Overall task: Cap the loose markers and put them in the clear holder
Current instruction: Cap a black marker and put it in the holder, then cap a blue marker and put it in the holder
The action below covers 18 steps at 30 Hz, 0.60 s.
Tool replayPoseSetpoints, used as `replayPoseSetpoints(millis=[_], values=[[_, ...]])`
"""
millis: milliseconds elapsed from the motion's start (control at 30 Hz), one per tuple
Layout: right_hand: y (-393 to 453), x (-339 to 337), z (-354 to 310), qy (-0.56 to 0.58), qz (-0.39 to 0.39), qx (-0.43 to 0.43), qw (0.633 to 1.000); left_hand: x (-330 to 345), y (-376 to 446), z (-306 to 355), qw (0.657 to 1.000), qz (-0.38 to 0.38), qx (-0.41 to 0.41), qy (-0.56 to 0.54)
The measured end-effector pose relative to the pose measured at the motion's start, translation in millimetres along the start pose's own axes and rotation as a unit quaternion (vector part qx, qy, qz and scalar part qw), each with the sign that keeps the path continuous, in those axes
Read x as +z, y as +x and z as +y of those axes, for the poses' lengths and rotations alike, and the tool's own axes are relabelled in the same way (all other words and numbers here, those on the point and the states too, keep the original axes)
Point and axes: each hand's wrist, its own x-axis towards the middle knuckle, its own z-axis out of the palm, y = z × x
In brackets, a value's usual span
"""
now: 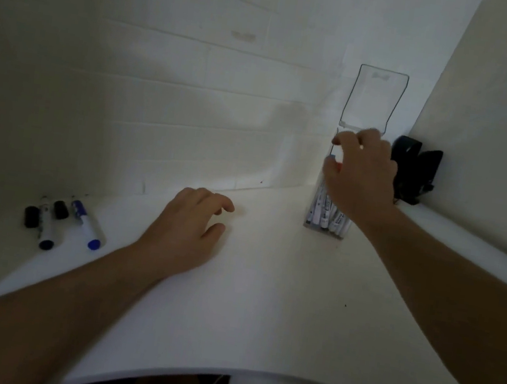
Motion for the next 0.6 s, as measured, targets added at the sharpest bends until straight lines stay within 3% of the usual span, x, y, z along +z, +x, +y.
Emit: replayPoseSetpoints(millis=[100,200,267,433,600], values=[[-12,1,-42,0.064,-0.018,-0.058,0.996,-16,4,-2,0.999,0.027,0.037,0.022],[-29,9,-88,0.18,-0.092,-0.09,0.975,-54,14,-15,0.992,0.057,0.05,0.101],[-41,18,-115,0.249,-0.139,-0.111,0.952,-81,16,-37,0.989,0.077,-0.014,0.124],[-71,38,-179,0.352,-0.262,-0.157,0.884,-114,5,-81,0.945,0.092,-0.301,0.088],[-90,49,-232,0.396,-0.334,-0.231,0.824,-112,5,-84,0.929,0.021,-0.351,0.112]])
